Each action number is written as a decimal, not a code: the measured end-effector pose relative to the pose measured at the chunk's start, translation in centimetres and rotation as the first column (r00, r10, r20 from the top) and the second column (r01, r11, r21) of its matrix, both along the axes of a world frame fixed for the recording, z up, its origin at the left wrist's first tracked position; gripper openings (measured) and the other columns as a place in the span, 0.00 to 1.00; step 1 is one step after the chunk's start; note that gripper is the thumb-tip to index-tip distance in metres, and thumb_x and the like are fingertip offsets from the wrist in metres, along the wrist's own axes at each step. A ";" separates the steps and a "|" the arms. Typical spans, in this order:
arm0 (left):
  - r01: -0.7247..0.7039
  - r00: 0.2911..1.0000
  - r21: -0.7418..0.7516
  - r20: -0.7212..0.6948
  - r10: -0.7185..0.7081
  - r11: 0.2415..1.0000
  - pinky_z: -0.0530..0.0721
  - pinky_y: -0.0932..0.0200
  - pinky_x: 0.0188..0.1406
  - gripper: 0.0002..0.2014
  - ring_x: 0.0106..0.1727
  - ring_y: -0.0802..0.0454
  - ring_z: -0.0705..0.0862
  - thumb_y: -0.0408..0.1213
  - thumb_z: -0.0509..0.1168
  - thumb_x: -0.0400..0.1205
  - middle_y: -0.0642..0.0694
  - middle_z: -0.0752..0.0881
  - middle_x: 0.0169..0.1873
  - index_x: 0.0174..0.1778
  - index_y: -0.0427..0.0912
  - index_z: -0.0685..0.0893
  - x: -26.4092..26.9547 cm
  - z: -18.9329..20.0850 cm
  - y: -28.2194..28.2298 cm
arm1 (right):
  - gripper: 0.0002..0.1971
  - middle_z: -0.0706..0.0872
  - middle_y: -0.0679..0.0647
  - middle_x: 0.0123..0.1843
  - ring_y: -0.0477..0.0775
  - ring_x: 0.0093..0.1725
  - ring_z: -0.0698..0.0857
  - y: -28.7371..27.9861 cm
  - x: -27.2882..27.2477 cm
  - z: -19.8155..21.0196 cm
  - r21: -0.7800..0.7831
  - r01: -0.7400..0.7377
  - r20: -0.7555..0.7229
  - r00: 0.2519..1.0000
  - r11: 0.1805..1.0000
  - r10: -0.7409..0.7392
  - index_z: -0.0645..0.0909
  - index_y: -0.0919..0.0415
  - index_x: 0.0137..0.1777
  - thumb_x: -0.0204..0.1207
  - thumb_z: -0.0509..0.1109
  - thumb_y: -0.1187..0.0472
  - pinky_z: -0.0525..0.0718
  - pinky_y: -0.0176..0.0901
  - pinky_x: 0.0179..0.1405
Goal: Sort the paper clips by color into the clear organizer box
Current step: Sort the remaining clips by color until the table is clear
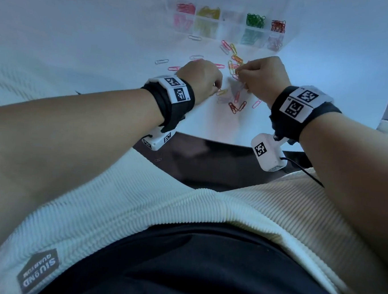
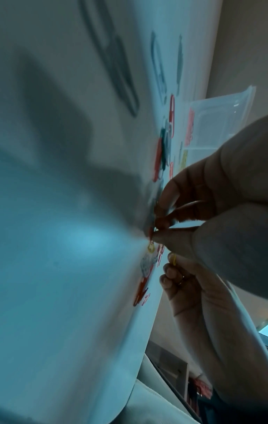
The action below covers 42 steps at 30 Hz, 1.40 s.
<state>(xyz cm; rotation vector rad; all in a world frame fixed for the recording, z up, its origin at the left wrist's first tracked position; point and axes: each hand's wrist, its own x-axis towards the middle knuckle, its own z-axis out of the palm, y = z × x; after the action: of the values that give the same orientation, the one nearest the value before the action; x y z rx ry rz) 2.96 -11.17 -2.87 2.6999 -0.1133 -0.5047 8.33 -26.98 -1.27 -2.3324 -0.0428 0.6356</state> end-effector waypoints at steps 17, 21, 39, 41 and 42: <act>0.111 0.993 0.076 -0.034 -0.109 0.991 0.80 0.47 0.51 0.12 0.59 0.37 0.79 0.37 0.62 0.84 0.40 0.84 0.55 0.59 0.45 0.88 0.2 -0.1 -0.5 | 0.11 0.83 0.58 0.28 0.55 0.25 0.80 -0.3 0.6 1.4 0.300 0.469 -0.531 0.806 0.830 -0.263 0.80 0.66 0.37 0.75 0.57 0.67 0.80 0.39 0.27; 0.006 0.995 0.069 -0.098 0.001 0.998 0.81 0.51 0.48 0.11 0.53 0.37 0.84 0.42 0.65 0.82 0.38 0.86 0.52 0.53 0.39 0.87 0.6 0.2 -0.2 | 0.11 0.74 0.53 0.26 0.51 0.23 0.68 0.5 0.7 1.0 0.233 0.316 -0.362 0.906 0.920 -0.219 0.81 0.62 0.34 0.76 0.63 0.61 0.67 0.39 0.26; -0.168 0.978 0.018 -0.124 0.169 0.986 0.83 0.54 0.50 0.10 0.52 0.39 0.85 0.34 0.68 0.77 0.40 0.88 0.52 0.53 0.44 0.89 0.9 0.9 0.1 | 0.07 0.87 0.50 0.45 0.51 0.45 0.84 1.3 0.2 0.4 -0.308 -0.244 0.101 0.953 0.919 0.287 0.91 0.51 0.47 0.71 0.78 0.52 0.77 0.39 0.40; -0.151 0.982 0.038 -0.108 0.155 0.988 0.81 0.54 0.49 0.10 0.54 0.38 0.85 0.31 0.66 0.78 0.38 0.87 0.54 0.53 0.43 0.89 0.8 0.9 -0.1 | 0.09 0.89 0.52 0.50 0.54 0.46 0.86 1.6 0.1 0.2 -0.336 -0.234 0.119 0.950 0.912 0.287 0.91 0.51 0.49 0.71 0.78 0.50 0.80 0.40 0.42; -0.149 0.983 0.047 -0.103 0.153 0.988 0.80 0.55 0.48 0.10 0.54 0.37 0.85 0.30 0.66 0.78 0.38 0.86 0.54 0.53 0.42 0.89 0.8 0.9 -0.1 | 0.10 0.90 0.54 0.50 0.56 0.45 0.86 1.7 0.0 0.1 -0.354 -0.233 0.112 0.951 0.906 0.288 0.91 0.52 0.49 0.71 0.78 0.50 0.80 0.41 0.41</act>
<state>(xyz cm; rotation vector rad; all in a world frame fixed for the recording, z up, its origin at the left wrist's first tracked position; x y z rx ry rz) 3.73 -11.25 -1.96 2.6855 0.1311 -0.6088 8.35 -25.30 -1.19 -2.7365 -0.3544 0.6187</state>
